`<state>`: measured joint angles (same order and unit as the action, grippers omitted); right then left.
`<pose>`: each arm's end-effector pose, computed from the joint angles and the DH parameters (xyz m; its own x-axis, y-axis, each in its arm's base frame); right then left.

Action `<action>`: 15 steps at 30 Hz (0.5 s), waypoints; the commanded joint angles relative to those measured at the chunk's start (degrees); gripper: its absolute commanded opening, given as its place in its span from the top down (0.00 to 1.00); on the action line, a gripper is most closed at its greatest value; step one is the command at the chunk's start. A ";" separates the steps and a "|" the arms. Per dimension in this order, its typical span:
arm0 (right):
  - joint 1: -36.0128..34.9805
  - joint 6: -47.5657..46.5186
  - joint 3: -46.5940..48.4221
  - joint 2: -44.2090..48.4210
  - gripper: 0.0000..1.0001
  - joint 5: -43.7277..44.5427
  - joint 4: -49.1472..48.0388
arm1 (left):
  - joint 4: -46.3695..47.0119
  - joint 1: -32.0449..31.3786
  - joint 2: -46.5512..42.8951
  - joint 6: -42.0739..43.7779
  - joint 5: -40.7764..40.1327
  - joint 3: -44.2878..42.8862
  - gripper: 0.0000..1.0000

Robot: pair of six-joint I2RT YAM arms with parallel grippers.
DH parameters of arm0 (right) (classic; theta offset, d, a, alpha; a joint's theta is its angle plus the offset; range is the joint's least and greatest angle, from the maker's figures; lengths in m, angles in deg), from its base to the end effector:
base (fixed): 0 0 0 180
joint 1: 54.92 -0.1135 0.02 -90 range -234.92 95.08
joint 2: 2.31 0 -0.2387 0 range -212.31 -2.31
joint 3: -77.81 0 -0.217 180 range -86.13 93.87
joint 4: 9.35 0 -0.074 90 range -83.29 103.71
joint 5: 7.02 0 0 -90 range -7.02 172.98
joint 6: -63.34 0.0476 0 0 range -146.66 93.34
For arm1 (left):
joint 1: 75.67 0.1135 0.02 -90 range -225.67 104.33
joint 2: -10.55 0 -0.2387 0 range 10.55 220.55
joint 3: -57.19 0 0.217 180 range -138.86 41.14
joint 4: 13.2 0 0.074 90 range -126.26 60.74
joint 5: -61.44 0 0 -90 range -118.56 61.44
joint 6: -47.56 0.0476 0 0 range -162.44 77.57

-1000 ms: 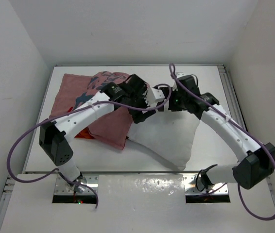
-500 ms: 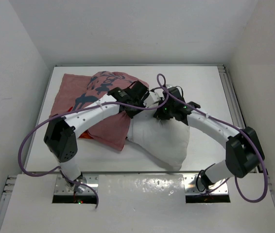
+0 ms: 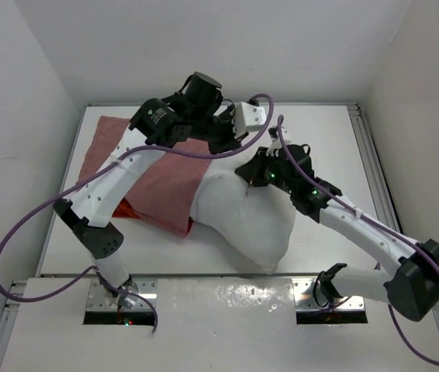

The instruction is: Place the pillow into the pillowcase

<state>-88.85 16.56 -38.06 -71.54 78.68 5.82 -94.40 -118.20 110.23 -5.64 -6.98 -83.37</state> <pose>0.2182 0.1511 0.2753 -0.6306 0.3988 -0.6658 -0.2513 0.7068 0.6613 0.2198 -0.2254 0.4143 0.1185 0.6472 -0.7531 0.9544 0.1349 0.2662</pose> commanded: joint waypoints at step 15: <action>5.44 2.58 8.24 2.00 0.01 11.15 19.13 | 7.13 9.03 -5.98 -6.65 -3.27 12.43 0.23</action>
<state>-85.88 19.49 -36.02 -69.77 88.17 14.39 -91.85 -112.64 109.33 -9.11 -4.47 -74.37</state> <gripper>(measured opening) 0.985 0.726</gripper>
